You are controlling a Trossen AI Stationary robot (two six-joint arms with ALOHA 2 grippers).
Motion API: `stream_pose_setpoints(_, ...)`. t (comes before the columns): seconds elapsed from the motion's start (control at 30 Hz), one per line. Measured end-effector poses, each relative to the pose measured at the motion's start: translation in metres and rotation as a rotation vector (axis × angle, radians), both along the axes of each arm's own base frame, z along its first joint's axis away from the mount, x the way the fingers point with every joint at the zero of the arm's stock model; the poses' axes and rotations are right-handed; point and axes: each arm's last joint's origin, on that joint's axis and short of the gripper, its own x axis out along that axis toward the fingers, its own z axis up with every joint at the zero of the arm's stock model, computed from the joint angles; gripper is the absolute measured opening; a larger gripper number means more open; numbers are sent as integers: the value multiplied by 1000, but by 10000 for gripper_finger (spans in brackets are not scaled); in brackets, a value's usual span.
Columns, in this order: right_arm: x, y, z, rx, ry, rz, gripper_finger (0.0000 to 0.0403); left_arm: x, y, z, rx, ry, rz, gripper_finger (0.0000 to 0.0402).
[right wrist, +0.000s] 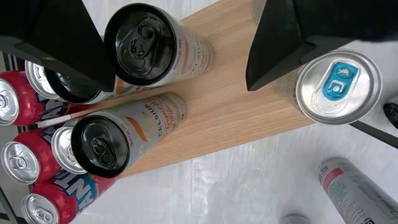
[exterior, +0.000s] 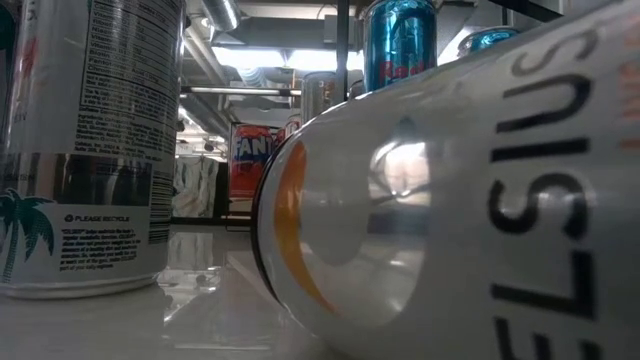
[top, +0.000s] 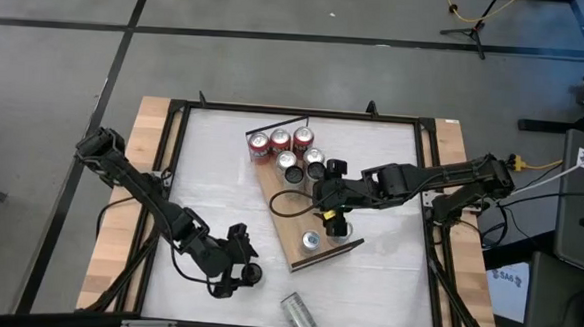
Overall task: Place canned beverage on shelf
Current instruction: Put the right red soda can on the shelf
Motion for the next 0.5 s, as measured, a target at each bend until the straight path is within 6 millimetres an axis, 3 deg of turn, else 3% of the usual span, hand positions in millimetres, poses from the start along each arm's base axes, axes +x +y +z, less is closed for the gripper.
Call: stream_pose_setpoints(0.5,0,0,0,0,0,0,358,-3,-2,-1,26,4,-25,363)
